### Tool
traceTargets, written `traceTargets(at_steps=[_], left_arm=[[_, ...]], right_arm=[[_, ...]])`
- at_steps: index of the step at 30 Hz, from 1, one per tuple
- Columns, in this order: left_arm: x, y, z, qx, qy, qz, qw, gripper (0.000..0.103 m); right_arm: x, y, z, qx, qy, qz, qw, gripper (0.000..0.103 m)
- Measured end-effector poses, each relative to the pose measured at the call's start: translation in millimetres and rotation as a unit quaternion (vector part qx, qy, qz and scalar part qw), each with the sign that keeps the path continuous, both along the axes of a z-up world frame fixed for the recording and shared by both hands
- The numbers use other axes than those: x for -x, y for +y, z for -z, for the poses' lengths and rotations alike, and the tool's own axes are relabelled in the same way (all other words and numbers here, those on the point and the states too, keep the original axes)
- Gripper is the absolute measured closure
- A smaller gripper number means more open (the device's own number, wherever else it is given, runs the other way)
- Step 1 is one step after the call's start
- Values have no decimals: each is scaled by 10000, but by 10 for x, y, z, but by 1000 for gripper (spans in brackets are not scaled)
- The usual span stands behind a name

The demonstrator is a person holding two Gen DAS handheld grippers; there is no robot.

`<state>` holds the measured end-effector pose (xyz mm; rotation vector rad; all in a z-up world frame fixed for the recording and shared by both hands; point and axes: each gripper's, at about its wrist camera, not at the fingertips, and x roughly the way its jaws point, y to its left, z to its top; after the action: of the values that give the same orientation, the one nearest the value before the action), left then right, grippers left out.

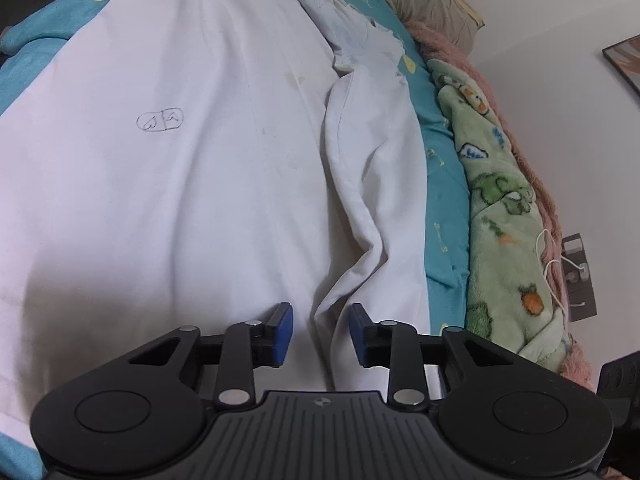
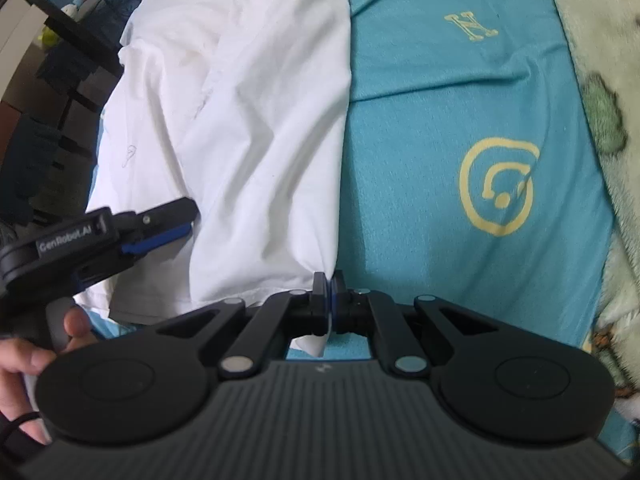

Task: Fold clothes
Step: 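Regrasp the folded side with the left gripper while the right gripper pinches the shirt edge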

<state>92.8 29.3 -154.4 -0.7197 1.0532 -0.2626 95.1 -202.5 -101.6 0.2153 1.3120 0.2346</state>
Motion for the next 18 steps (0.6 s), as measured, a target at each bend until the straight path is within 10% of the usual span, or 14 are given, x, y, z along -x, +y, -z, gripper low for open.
traceTargets(at_steps=[18], left_arm=[[-89,7,-118,1034,-16,514,9933,100]], right_arm=[[-21,-58,58,-182,-95,314,9993,98]])
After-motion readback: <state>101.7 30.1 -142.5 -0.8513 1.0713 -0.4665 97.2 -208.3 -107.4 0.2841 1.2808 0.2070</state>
